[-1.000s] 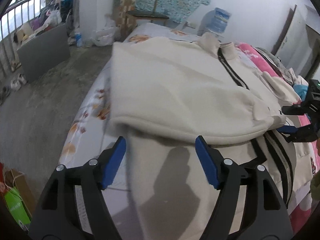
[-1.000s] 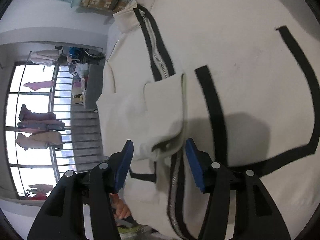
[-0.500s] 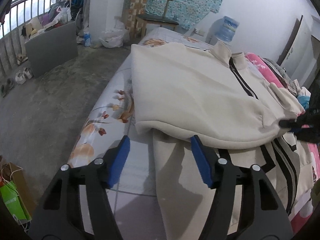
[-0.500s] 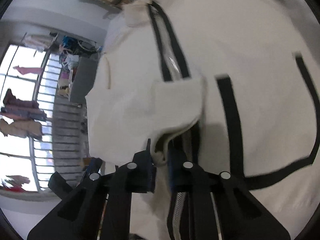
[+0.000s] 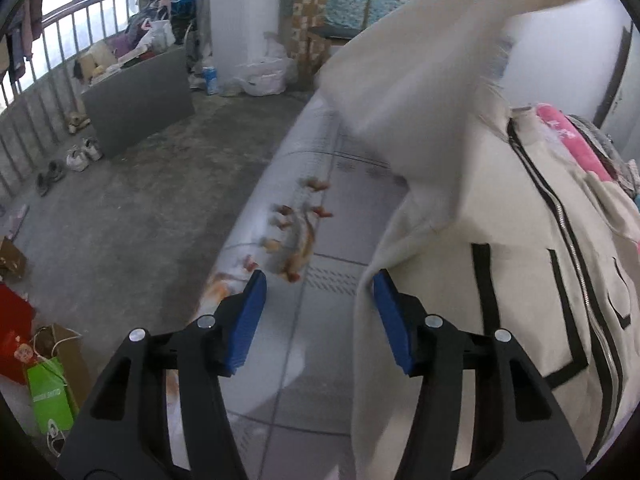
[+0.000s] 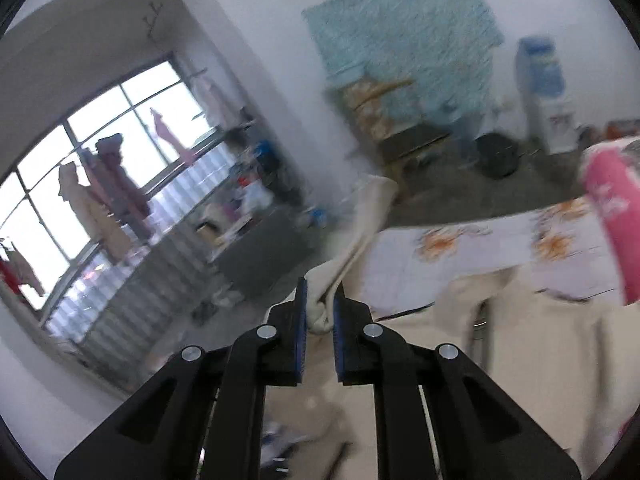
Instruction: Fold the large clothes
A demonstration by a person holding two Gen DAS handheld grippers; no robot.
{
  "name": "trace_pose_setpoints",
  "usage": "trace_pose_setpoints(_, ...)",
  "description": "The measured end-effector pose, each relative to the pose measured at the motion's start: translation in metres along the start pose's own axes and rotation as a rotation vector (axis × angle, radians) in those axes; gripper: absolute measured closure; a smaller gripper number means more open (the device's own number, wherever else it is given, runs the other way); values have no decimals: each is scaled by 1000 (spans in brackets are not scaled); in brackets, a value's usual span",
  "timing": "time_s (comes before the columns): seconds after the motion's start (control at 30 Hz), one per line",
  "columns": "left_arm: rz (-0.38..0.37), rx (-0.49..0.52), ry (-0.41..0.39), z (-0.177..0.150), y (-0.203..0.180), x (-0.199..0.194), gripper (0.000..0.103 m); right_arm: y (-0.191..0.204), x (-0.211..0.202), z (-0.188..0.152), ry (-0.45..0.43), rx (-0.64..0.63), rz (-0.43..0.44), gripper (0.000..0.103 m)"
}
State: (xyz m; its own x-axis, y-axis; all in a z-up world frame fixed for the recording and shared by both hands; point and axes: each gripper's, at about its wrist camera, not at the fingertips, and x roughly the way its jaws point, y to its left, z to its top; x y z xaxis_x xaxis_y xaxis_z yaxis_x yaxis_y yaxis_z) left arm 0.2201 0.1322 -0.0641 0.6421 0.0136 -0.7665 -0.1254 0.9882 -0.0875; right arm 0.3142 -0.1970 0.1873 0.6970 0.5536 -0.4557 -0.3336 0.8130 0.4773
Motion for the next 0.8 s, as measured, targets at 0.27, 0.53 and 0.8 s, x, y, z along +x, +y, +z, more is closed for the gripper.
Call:
trace_pose_setpoints(0.27, -19, 41, 27, 5, -9, 2, 50, -149, 41, -71, 245, 230, -231, 92)
trace_pose_setpoints(0.53, -124, 100, 59, 12, -30, -10, 49, -116, 66, -31, 184, 142, -96, 92)
trace_pose_setpoints(0.8, 69, 215, 62, 13, -57, 16, 68, -158, 16, -56, 112, 153, -126, 92)
